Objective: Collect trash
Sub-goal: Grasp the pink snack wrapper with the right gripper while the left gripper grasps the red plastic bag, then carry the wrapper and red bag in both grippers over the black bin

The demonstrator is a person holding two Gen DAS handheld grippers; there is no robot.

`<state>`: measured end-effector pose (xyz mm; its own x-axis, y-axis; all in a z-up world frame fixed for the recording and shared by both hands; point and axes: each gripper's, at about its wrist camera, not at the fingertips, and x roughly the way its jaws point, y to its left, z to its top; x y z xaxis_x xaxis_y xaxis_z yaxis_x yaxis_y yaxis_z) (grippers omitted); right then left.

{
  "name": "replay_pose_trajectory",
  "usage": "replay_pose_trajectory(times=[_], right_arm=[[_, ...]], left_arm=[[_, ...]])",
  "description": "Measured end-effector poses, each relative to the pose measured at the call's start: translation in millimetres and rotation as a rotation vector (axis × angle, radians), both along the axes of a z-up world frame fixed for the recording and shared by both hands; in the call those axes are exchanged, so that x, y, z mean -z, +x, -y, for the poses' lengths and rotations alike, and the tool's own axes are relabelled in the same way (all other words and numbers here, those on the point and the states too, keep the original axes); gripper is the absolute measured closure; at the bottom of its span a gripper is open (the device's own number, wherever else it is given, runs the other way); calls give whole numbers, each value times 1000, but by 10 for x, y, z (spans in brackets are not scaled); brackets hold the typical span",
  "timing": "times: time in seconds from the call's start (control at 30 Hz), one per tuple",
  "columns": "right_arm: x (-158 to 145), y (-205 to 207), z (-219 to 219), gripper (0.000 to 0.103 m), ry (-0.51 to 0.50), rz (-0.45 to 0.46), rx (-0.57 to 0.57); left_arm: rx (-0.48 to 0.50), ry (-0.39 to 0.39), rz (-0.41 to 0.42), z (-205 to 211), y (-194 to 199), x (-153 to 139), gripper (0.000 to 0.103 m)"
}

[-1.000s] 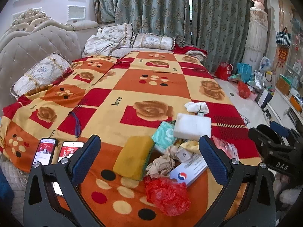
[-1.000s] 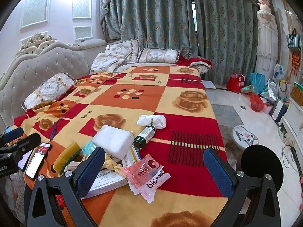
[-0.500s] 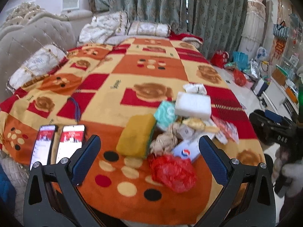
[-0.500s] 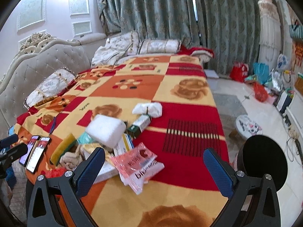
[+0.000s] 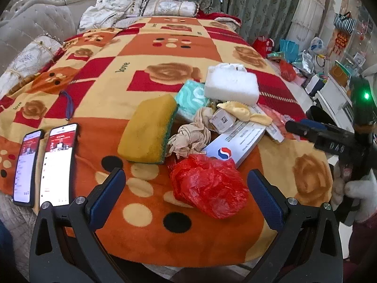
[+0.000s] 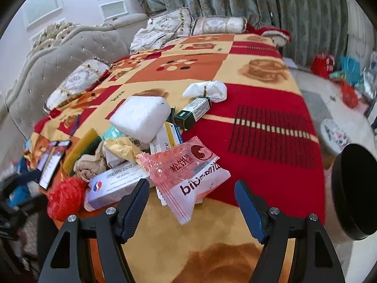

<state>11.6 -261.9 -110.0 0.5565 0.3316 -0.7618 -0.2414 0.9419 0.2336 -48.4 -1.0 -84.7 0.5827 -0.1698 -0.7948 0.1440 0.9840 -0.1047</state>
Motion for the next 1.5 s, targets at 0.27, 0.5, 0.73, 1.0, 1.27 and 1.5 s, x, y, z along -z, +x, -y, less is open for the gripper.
replay_pose_trajectory(times=[0.27,0.5,0.73,1.0,1.27,1.5], right_arm=[[17,286,135,28,177,-128,94],[144,500,15,23,183,-200,124],[205,406,171,51,184,-182,101],[81,251,432,64,123,-100,87],[-228,109,897,64,135,-8,170],[-396,-31,1566,64,125,40,298]], left_arm=[[51,-24,-72,97,119,157,37],[118,-7,-94,232,120,150,66],[152,-90,-99,199,157,-66,80],[207,-162,-65,448,283,-340,83],[321,-201,-3,1008,446,-685,83],[417,-233,19,1667,705,-863,83]])
